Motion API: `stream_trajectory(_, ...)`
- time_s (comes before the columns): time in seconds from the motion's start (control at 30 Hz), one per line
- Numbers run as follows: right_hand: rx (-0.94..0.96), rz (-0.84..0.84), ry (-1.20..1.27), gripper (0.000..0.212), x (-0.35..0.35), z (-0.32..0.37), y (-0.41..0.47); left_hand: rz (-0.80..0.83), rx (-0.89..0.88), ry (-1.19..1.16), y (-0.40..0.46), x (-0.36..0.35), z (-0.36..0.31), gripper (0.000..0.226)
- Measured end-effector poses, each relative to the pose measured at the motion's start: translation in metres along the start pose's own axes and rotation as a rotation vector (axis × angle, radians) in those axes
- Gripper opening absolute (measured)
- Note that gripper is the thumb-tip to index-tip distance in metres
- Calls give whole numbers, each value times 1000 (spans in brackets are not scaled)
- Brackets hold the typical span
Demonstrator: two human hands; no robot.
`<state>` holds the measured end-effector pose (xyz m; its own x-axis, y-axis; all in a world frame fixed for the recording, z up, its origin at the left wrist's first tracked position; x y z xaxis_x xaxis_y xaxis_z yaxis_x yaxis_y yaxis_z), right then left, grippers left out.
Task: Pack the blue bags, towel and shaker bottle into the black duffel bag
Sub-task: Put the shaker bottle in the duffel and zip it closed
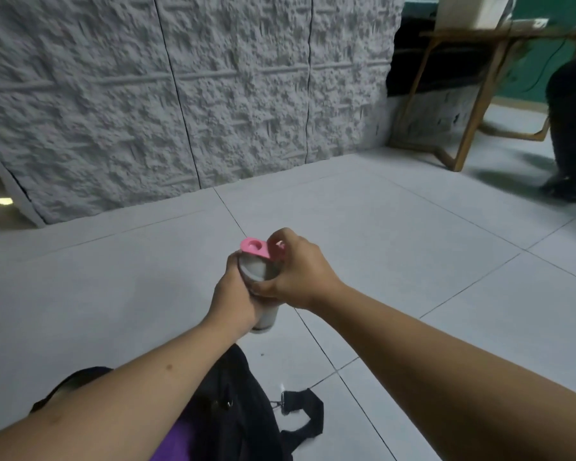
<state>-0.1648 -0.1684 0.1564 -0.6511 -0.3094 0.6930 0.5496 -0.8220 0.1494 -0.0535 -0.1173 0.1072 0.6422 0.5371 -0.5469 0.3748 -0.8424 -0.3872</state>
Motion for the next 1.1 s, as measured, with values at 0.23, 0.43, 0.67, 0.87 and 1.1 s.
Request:
stream_trajectory(0.23,55,3,89,123,22,66,-52,129,-75,-81,-68,1,-30,35)
stream_trajectory(0.43,-26,-26,158,119,21,82,-94,156,-36,-32,-117,3,-16,41)
stream_trajectory(0.67,-70,-125,251,95,12,60,-128,-223,-532,1155,-166,72,-2,26)
stream_trajectory(0.87,-130,-145,392,85,-7,50,-132,-320,-19,1430,-157,123,40,45)
stream_trajectory(1.1,-193,-197,509,70,-14,34,-128,-230,-12,846,-134,130,53,39)
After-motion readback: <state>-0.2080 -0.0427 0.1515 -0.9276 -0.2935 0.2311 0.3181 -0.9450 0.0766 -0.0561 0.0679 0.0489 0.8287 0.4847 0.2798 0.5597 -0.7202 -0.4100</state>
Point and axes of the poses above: each hand's wrist, its own y-axis towards the middle knuckle, its own x-axis out of the back of the hand, z = x × y, the point moved 3 cm from there along y, towards the middle knuckle, and after that the axes turned 1 degree about z, right-handed, at the moved point
